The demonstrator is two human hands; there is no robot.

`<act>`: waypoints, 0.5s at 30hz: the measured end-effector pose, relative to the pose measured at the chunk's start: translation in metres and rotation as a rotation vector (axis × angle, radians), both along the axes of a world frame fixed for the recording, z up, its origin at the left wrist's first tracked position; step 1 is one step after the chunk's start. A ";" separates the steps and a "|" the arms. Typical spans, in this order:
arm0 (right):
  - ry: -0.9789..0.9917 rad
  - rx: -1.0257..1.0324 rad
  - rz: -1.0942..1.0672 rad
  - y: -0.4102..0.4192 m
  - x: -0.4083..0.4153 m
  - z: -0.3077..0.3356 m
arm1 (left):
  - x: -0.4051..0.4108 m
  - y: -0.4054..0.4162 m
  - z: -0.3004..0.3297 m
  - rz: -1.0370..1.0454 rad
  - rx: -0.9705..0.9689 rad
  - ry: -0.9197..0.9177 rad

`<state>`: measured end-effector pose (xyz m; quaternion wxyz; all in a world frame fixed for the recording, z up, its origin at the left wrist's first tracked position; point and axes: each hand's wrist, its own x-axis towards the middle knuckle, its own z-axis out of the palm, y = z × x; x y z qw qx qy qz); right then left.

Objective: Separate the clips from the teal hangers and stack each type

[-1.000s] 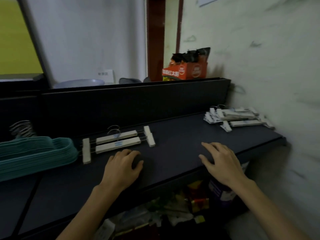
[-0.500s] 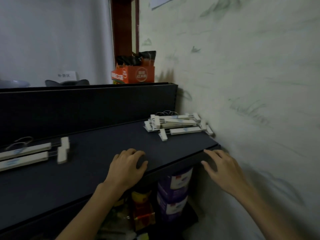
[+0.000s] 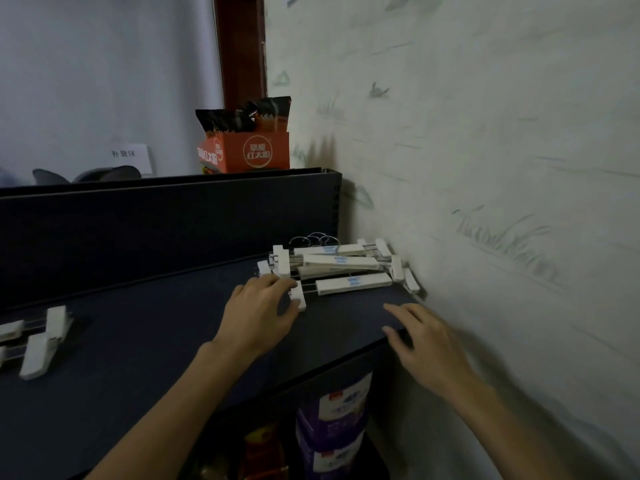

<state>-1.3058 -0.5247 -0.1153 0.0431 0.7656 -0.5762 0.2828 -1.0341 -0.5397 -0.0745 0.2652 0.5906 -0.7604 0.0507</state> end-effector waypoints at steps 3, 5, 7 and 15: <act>-0.005 -0.009 0.066 -0.019 -0.001 0.002 | -0.011 -0.034 0.008 -0.032 -0.039 0.009; 0.037 -0.023 0.135 -0.033 -0.003 0.004 | -0.020 -0.057 0.013 -0.074 -0.070 0.005; 0.068 -0.049 0.172 -0.047 -0.005 0.007 | -0.029 -0.077 0.017 -0.126 -0.086 0.000; 0.112 -0.062 0.226 -0.088 -0.003 0.010 | -0.039 -0.127 0.006 -0.139 0.047 -0.177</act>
